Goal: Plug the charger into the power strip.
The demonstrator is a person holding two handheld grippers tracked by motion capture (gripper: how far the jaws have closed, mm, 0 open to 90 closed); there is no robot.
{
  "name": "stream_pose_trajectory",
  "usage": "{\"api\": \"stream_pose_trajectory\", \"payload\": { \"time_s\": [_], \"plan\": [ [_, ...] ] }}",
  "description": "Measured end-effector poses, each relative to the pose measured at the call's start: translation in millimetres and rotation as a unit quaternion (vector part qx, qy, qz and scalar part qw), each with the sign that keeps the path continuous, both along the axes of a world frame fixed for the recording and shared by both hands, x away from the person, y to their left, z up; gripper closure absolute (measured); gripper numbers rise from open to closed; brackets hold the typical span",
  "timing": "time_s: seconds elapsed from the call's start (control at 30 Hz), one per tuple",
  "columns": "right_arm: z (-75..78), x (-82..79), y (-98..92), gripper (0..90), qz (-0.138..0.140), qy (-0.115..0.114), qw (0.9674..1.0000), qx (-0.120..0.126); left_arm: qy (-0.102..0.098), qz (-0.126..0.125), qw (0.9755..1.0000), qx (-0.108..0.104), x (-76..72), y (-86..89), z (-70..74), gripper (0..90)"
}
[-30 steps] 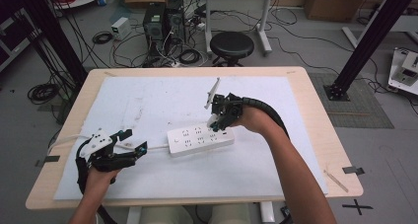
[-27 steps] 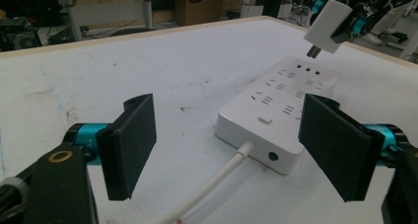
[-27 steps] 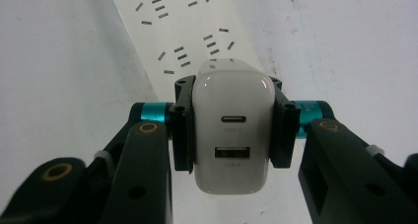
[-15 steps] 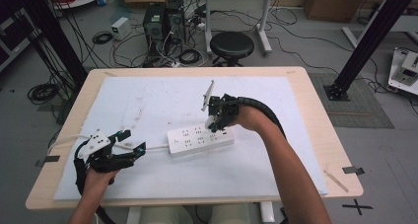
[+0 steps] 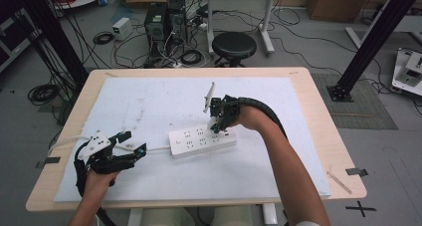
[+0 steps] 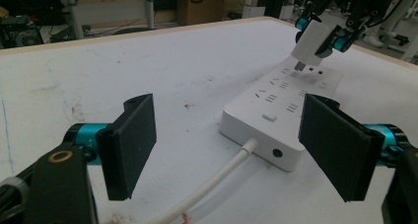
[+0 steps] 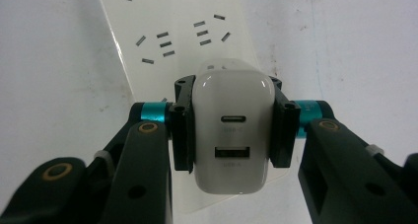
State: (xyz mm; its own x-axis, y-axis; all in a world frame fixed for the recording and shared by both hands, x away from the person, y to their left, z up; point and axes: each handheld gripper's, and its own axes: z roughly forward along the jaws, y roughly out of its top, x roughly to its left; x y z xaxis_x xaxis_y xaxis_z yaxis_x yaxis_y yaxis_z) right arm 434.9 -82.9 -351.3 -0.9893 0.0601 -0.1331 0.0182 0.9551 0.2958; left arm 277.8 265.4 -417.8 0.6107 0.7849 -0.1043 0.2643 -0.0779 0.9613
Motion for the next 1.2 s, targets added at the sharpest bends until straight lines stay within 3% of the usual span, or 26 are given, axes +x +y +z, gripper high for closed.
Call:
{"api": "stream_pose_trajectory", "payload": {
  "time_s": [0.4, 0.83, 1.2],
  "plan": [
    [-4.6, 2.6, 3.3, 63.1, 0.030, -0.009, 0.9994, -0.013, 0.001, 0.000, 1.0000, -0.003, 1.3, 1.8, -2.1, 22.4],
    [-4.4, 2.3, 15.2, 63.2, 0.084, -0.026, 0.9948, -0.050, 0.003, 0.001, 0.9999, -0.010, 2.4, 3.0, -4.3, 22.3],
    [-3.5, 5.8, 19.5, 63.3, 0.091, -0.014, 0.9933, -0.069, 0.003, 0.003, 0.9999, -0.011, 1.6, 4.3, -4.7, 22.4]
  ]
}}
